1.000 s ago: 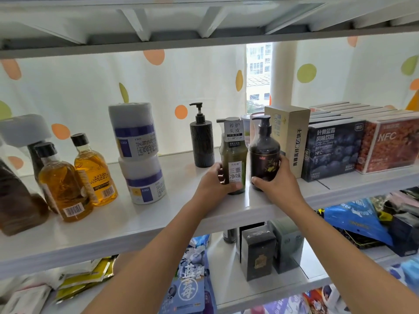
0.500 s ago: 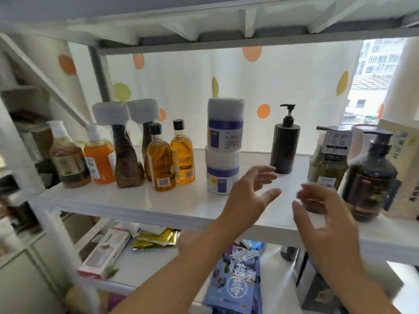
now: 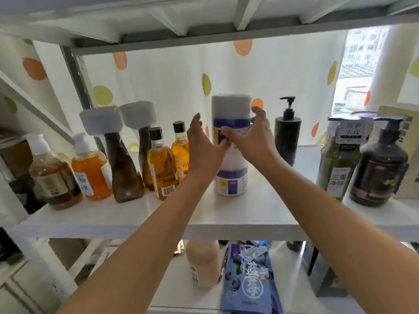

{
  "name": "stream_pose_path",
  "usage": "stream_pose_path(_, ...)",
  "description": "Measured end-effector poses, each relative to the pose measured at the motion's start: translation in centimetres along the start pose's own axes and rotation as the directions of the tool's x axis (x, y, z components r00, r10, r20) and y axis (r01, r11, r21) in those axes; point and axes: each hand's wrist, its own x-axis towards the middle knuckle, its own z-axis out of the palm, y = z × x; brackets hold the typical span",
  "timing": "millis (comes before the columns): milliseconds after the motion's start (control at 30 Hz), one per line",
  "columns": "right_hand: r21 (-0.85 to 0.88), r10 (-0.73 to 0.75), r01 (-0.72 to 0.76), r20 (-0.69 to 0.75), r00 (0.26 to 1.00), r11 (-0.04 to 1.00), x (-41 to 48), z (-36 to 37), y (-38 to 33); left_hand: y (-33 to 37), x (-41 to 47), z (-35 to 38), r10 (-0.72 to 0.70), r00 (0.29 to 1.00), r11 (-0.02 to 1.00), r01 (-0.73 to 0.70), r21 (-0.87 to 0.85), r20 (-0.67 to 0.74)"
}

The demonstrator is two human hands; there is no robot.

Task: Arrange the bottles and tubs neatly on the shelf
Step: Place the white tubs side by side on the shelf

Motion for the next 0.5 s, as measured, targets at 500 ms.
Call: stream_pose_path(500, -0.056, -0.008, -0.003, -0.195, 0.981, 0.998, -1.1, -0.2, -3.1, 1.8, 0.4, -0.1, 0.22, 0.969, 0.969, -0.231, 0.085, 0.115)
